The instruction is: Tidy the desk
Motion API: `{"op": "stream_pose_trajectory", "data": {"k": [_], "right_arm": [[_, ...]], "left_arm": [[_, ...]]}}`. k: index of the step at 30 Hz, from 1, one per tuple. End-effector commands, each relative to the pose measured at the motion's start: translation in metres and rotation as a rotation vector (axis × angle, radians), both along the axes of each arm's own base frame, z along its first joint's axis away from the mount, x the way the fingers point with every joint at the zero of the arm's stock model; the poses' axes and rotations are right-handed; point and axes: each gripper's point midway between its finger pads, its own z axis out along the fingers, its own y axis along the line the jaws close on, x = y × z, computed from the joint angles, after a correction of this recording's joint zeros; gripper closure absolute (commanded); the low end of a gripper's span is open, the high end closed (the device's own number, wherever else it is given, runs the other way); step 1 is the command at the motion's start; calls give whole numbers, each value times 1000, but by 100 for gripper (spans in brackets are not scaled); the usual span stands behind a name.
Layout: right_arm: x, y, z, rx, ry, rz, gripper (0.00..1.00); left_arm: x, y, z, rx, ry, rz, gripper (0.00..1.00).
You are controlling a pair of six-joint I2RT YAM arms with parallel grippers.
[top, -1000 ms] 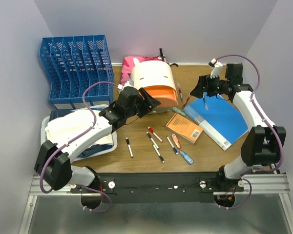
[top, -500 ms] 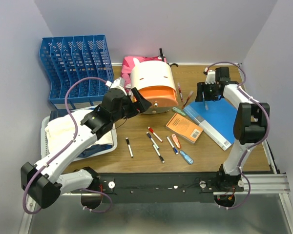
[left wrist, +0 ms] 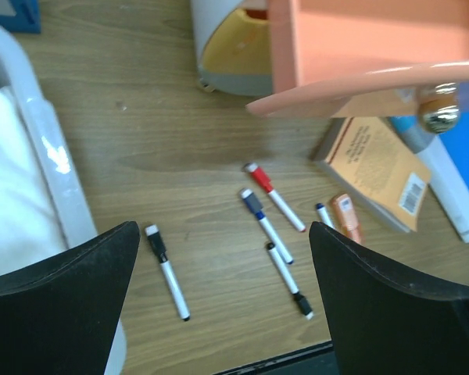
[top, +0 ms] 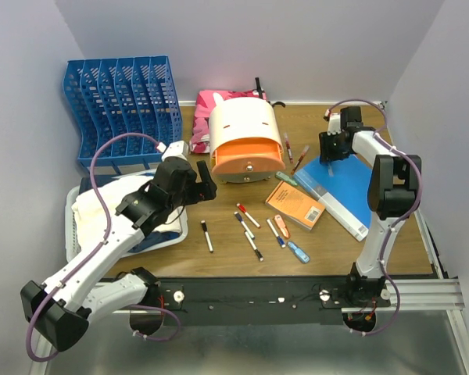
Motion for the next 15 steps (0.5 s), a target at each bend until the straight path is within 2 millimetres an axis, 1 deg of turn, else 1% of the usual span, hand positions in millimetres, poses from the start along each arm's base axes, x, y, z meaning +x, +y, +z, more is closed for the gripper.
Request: {"op": "stream_pose_trajectory", "data": {"k": [1, 2, 3, 6, 8, 9, 11, 12, 13, 14, 15], "right_arm": [[-2, -3, -13, -17, 40, -2, 55], [-3, -2, -15, -15, 45, 0, 58], [-5, -2, -16, -13, 51, 0, 65], [-10, 1, -23, 0, 74, 5, 76], [-14, 2, -25, 7, 89, 8, 82], [-15, 4, -25, 14, 90, 13, 86], [-17, 6, -18, 26, 78, 23, 91], [-17, 9, -13, 39, 68, 46, 96], [-16, 13, 1, 47, 37, 69, 98], [-19, 16, 7, 59, 27, 92, 99], [-20, 23, 18, 87, -1, 149, 99]], "left_arm": [[-9, 24, -24, 86, 35, 52, 1], [-11, 26, -28, 86, 42, 57, 1], [-12, 27, -31, 88, 47, 61, 1], [-18, 33, -41, 107, 71, 76, 1], [-21, 37, -49, 119, 89, 82, 1], [-23, 38, -53, 122, 102, 85, 1], [-26, 39, -58, 126, 113, 85, 1], [-27, 40, -61, 129, 120, 86, 1], [-29, 40, -63, 126, 125, 83, 1], [-30, 40, -64, 126, 129, 82, 1], [-31, 40, -68, 128, 137, 79, 1]]}}
